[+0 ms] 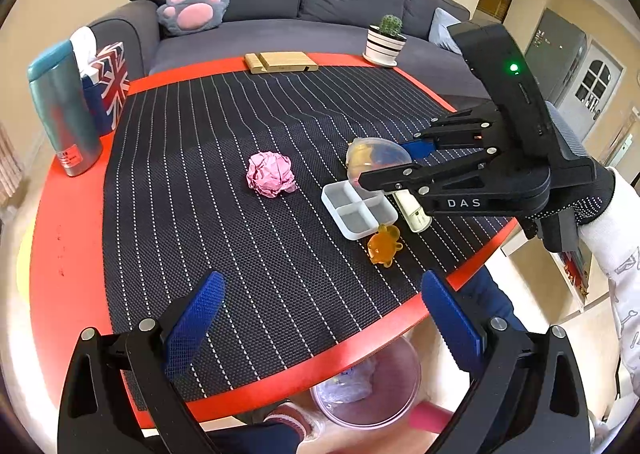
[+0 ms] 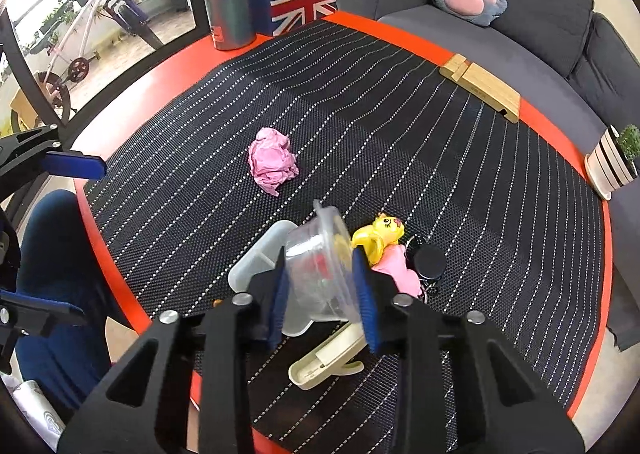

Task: Collect trash
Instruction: 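Grasp the clear bowl with the right gripper and lift it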

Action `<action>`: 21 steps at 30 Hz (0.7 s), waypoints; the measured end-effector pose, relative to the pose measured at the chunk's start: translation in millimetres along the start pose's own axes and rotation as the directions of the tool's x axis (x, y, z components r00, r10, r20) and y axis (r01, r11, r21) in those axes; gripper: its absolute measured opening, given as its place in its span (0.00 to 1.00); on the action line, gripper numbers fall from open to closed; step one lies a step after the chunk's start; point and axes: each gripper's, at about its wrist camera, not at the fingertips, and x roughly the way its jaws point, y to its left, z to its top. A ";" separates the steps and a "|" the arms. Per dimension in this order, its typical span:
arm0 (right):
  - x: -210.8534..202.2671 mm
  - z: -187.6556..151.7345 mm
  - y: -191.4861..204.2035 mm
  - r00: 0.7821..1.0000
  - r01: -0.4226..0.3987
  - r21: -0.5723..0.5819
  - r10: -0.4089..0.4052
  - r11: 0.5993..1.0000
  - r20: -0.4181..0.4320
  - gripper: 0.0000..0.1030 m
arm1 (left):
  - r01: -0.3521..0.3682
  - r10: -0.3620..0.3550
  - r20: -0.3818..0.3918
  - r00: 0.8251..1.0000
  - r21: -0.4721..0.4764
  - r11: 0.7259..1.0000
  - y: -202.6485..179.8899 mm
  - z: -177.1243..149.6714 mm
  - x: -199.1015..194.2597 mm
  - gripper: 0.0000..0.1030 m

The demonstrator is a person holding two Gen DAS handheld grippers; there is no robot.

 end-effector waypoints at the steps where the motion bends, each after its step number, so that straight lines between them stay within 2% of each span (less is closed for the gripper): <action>1: -1.4 -0.1 -0.4 1.000 -0.002 0.002 0.002 1.000 0.006 0.25 | 0.000 0.000 -0.001 1.000 0.000 1.000 0.1 0.5 0.3 0.92; 11: -24.2 1.4 -11.5 0.998 -0.028 0.075 0.023 0.997 0.063 0.23 | -0.012 0.013 -0.006 1.000 0.016 1.000 0.8 11.6 6.7 0.92; 21: -46.7 -4.9 -35.0 0.997 -0.037 0.157 0.026 0.987 0.070 0.23 | -0.017 0.018 -0.042 0.999 0.025 1.000 5.6 40.8 24.5 0.92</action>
